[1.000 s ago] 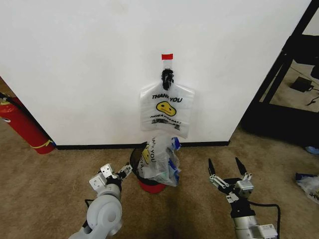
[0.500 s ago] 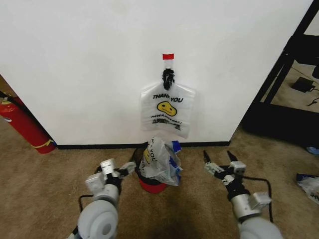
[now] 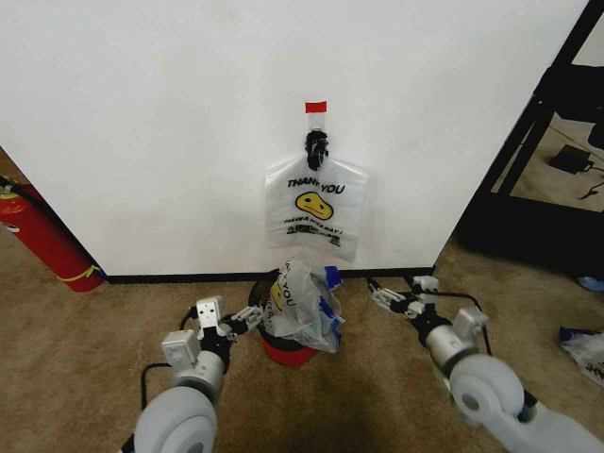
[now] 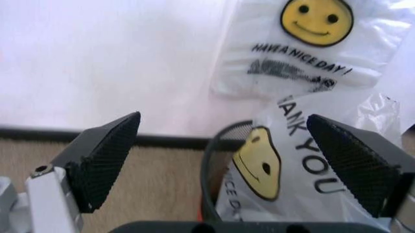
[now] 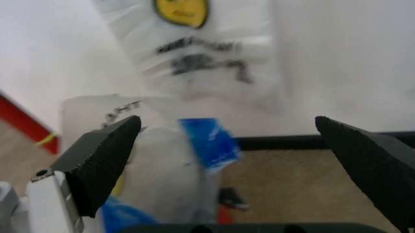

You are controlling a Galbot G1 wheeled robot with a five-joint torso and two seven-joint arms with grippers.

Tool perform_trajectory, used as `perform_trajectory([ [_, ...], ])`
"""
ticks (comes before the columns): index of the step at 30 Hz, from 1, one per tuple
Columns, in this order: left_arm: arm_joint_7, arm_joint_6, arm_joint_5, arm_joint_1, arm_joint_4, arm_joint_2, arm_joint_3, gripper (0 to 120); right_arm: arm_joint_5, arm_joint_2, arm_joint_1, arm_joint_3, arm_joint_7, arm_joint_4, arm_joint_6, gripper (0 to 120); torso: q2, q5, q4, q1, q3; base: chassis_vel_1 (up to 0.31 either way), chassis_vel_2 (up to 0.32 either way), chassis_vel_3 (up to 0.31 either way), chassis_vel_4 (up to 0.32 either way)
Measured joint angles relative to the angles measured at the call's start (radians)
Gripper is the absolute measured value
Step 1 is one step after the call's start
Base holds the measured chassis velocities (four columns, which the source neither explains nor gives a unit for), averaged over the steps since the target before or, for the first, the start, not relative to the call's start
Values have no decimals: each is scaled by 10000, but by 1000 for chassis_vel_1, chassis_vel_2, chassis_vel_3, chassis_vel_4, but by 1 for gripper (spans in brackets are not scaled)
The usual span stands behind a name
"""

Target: Pick up the garbage bag from the wall and place it over the trash bin.

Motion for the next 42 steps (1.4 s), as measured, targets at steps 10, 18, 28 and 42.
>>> perform_trajectory([
  [10, 369, -330, 703, 355, 231, -408, 122, 100, 1370, 409, 1476, -1114, 22, -573, -1499, 100, 0, -3, -1, -2, -1, 0, 0, 0, 0],
  [18, 372, -348, 762, 328, 309, -535, 287, 100, 1507, 1241, 2005, -1466, 353, -1468, -1669, 100, 0, -2, -1, -2, -1, 0, 0, 0, 0],
  [28, 373, -353, 784, 93, 542, -582, 618, 100, 1426, 1901, 2112, -1650, 1202, -1830, -2064, 100, 2, -3, -2, -2, -1, 0, 0, 0, 0],
  [42, 307, -438, 661, -96, 806, -649, 889, 100, 1457, 2610, 2577, -2058, 2642, -2281, -2481, 69, 2, -3, -1, -2, -1, 0, 0, 0, 0],
])
